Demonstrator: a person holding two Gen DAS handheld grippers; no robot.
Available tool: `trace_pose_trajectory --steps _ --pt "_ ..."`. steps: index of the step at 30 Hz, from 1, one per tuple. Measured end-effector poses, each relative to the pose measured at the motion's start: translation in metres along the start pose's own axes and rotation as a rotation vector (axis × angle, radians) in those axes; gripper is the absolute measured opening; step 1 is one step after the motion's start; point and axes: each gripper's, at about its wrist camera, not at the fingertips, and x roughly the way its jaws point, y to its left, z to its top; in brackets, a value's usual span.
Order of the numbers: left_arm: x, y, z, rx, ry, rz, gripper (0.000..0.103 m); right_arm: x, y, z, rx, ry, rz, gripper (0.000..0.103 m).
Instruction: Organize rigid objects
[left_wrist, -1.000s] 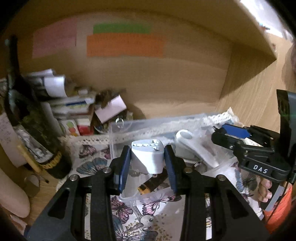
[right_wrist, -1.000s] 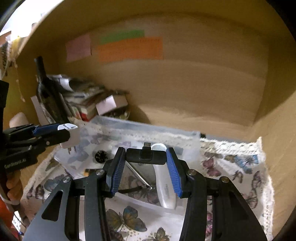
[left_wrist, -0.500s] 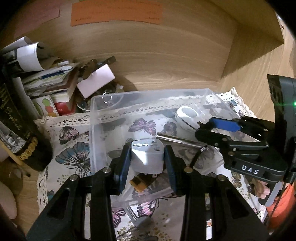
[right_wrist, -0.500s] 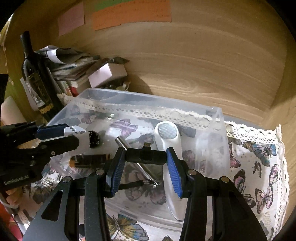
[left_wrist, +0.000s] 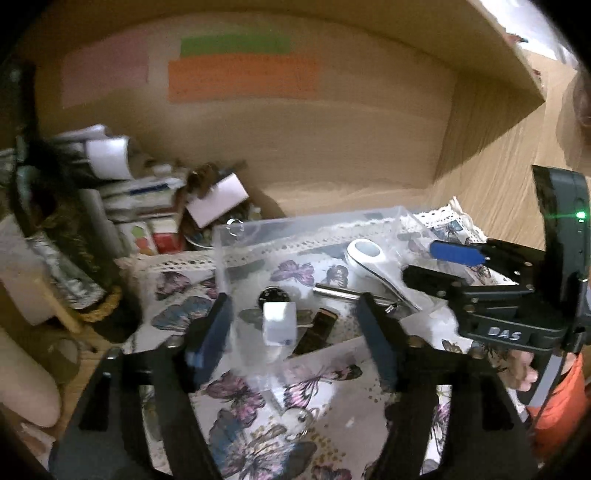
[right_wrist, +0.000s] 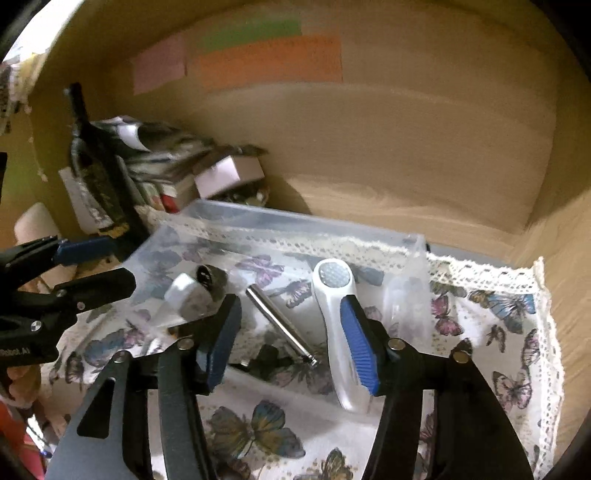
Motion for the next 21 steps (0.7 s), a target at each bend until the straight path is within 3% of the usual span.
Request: trace_pose_trajectory --steps 3,13,18,21 --pt "-0.011 0.002 -0.008 0.008 -0.004 0.027 0.084 -0.018 0.004 -0.007 -0.017 -0.023 0.009 0.056" --pt "0.008 0.006 -0.063 0.019 0.166 0.049 0.084 -0.033 0.017 -0.05 -0.046 0.029 0.053 0.057" --pt "0.028 0.003 -0.081 0.017 0.264 0.017 0.069 -0.019 0.023 -0.072 -0.046 0.115 0.09 0.057" --pt "0.037 -0.003 -0.086 0.032 0.298 0.018 0.068 -0.009 0.029 -0.084 -0.063 0.163 0.106 0.057"
